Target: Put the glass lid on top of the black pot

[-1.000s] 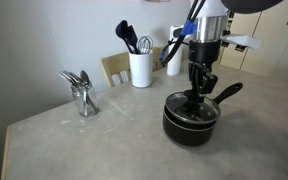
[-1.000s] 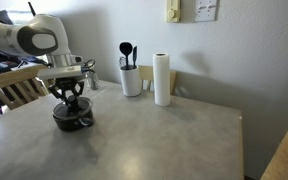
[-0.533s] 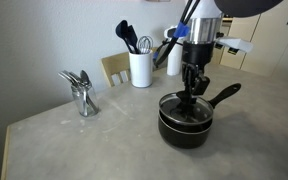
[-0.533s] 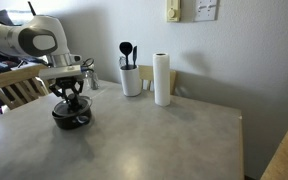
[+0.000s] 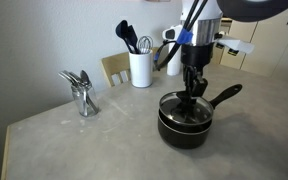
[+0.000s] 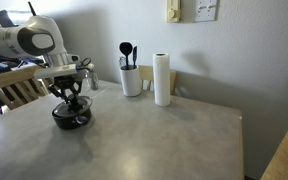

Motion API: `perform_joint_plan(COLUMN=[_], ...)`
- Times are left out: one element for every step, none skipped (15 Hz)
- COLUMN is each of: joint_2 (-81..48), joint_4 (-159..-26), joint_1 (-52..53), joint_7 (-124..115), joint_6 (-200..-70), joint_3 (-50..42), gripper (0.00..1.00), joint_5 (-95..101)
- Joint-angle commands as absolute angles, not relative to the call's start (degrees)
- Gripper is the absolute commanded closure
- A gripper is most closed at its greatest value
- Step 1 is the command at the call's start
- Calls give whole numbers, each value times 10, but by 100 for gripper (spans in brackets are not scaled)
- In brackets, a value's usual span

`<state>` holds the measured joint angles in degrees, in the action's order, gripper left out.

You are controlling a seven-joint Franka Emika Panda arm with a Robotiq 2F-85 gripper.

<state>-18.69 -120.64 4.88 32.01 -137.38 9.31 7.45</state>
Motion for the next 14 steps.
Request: perform_joint_plan(joint_2=[-177, -175, -173, -172, -171, -173, -175, -177, -177, -192, -195, -200, -199, -204], joint_4=[-1206, -1206, -1205, -1204, -1203, -1200, -1195, -1191, -1188, -1169, -1163, -1153, -1147, -1139], joint_1=[51, 52, 55, 58, 60, 62, 65, 67, 71, 61, 61, 59, 62, 63], joint_7=[285, 275, 262, 251, 244, 237, 232, 230, 225, 242, 243, 246, 245, 244], joint_6=[-1334, -1324, -1309, -1301, -1296, -1291, -1289, -1285, -1282, -1276, -1271, -1265, -1259, -1255], joint_3=[94, 95, 95, 95, 95, 96, 95, 95, 94, 85, 83, 79, 79, 77], gripper=[86, 86, 86, 86, 86, 86, 86, 86, 86, 86, 86, 86, 86, 86], joint_5=[77, 75, 75, 78, 80, 82, 87, 90, 96, 105, 112, 120, 124, 130])
